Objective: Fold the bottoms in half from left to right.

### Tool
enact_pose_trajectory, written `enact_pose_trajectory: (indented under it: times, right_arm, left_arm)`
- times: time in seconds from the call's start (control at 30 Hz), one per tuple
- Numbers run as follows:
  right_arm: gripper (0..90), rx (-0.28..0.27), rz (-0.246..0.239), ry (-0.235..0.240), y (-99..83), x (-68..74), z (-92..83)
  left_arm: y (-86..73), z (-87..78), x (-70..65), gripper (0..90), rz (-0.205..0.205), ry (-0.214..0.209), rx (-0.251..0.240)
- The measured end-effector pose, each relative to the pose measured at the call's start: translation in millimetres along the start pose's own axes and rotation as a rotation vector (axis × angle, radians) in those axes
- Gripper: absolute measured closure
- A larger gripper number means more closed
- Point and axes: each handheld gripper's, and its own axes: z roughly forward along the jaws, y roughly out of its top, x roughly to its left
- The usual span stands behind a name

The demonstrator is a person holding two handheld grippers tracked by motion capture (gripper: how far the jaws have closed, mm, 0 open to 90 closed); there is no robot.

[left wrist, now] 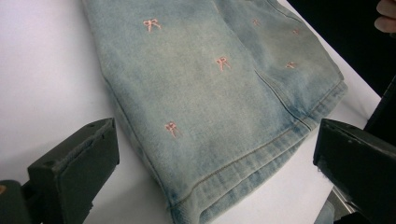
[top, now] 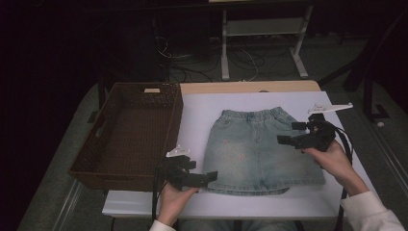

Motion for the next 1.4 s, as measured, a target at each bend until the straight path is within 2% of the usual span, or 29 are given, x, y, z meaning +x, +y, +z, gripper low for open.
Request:
enact_pose_trajectory:
  times: [0.13,0.2,0.27,0.5,0.77,0.87,0.93,1.17,1.4]
  right_arm:
    - [0.0,0.003,-0.002,0.011,9.7,-1.1,10.7]
    - [0.0,0.001,-0.009,0.014,14.4,-0.2,15.3]
    - [0.0,0.001,-0.017,0.023,20.0,1.5,20.9]
    - [0.0,-0.003,-0.044,0.047,36.6,10.9,40.4]
    - [0.0,0.025,-0.058,0.058,46.0,14.7,63.3]
    - [0.0,0.027,-0.056,0.062,48.0,14.5,70.7]
    - [0.0,0.027,-0.049,0.066,49.6,14.3,76.0]
    - [0.0,0.041,-0.058,0.077,57.1,16.0,97.2]
    - [0.0,0.064,-0.067,0.077,65.4,19.5,119.8]
  left_arm:
    - [-6.1,-1.2,2.0,0.3,-0.010,0.024,-0.007]
    - [-8.8,-1.4,2.4,4.2,-0.015,0.023,-0.007]
    - [-12.7,-0.6,2.8,4.2,-0.032,0.014,-0.009]
    - [-22.7,0.5,5.8,7.9,-0.063,0.031,-0.016]
    - [-30.0,0.1,9.2,18.3,-0.102,0.040,-0.023]
    - [-32.2,3.5,8.1,23.5,-0.105,0.043,-0.009]
    - [-33.8,4.4,6.2,29.5,-0.098,0.032,-0.019]
    - [-36.9,10.8,4.5,37.5,-0.111,0.064,-0.001]
    - [-39.1,16.2,5.4,44.1,-0.131,0.031,0.019]
